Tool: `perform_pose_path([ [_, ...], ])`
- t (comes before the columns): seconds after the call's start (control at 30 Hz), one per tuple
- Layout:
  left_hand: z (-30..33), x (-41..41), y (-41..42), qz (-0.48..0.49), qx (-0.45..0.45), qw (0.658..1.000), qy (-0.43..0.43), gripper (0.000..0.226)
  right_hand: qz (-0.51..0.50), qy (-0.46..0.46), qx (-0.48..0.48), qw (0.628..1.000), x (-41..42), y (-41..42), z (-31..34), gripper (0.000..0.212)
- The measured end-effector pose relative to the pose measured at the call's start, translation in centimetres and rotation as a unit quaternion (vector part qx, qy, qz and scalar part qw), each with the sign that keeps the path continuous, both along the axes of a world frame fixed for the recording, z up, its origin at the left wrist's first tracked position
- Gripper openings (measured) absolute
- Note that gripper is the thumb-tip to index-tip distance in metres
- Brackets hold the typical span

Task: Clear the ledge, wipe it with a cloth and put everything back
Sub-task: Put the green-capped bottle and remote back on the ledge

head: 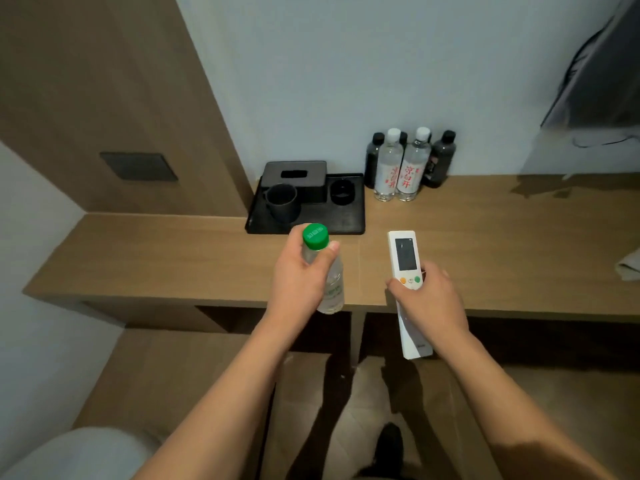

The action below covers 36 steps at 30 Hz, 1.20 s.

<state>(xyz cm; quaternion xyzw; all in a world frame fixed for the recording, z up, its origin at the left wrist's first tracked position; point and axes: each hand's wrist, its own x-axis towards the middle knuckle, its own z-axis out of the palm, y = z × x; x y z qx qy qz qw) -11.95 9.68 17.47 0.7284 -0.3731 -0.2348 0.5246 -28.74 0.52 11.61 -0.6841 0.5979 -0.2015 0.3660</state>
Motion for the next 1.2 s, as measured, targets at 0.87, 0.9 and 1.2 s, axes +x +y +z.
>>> perform_pose_path([
  [0.87, -3.2, -0.7, -34.0, -0.253, 0.073, 0.937, -0.23, 0.031, -0.185, -0.044, 0.145, 0.971, -3.1, -22.4, -6.8, 0.048],
  [0.9, -3.0, -1.0, -35.4, -0.262, 0.071, 0.929, -0.253, 0.031, -0.189, -0.048, 0.15, 0.969, -3.3, -22.8, -7.0, 0.047],
  [1.2, -5.0, -3.1, -45.8, -0.246, 0.116, 0.846, -0.458, 0.032, -0.166, -0.003, 0.171, 0.971, -4.0, -26.6, -8.3, 0.042],
])
